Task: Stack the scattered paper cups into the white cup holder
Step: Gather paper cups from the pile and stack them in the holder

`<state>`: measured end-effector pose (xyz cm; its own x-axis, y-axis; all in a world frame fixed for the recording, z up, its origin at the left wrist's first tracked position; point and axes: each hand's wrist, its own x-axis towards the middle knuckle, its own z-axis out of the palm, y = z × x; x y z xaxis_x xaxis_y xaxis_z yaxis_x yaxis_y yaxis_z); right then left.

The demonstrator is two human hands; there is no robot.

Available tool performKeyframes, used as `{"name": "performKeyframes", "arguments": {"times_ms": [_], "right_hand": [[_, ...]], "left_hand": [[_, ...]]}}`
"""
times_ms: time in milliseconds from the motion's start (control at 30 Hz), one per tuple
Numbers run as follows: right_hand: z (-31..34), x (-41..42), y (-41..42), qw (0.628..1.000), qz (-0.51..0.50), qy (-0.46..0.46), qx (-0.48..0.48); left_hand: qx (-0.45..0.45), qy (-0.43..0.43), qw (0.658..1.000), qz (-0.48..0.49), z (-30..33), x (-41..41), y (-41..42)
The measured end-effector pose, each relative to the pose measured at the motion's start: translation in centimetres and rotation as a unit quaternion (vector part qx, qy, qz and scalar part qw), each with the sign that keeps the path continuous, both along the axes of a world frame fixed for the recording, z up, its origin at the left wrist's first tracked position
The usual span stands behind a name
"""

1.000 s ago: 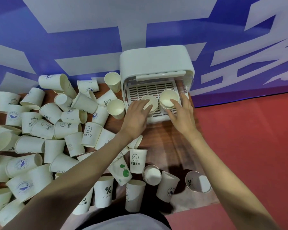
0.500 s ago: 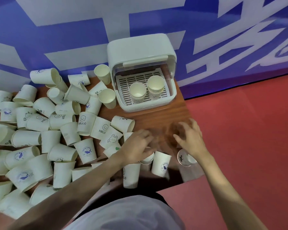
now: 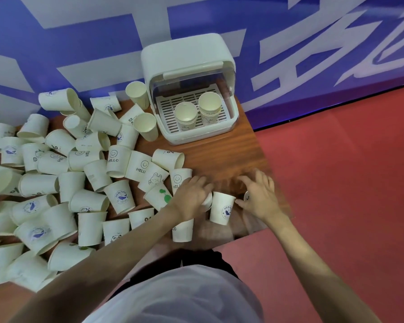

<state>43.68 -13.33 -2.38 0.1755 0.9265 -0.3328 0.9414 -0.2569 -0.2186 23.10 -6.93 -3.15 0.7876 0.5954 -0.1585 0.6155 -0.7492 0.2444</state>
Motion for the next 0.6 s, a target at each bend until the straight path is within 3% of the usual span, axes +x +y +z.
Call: {"name": "performKeyframes", "arguments": {"times_ms": [167, 367, 600], "right_hand": [[-0.3, 0.0, -0.4, 0.995, -0.033, -0.064, -0.063], [-0.5, 0.7, -0.4, 0.987, -0.061, -0.079, -0.125], [-0.2, 1.4, -0.2, 0.97, -0.217, 0.067, 0.087]], "left_hand": [[-0.029, 0.045, 0.998, -0.022, 0.3, 2.4, 0.0], [-0.053, 0.105, 0.991, -0.062, 0.5, 5.3, -0.1], [-0.147, -0.068, 0.987, 0.02, 2.2, 4.7, -0.5]]}}
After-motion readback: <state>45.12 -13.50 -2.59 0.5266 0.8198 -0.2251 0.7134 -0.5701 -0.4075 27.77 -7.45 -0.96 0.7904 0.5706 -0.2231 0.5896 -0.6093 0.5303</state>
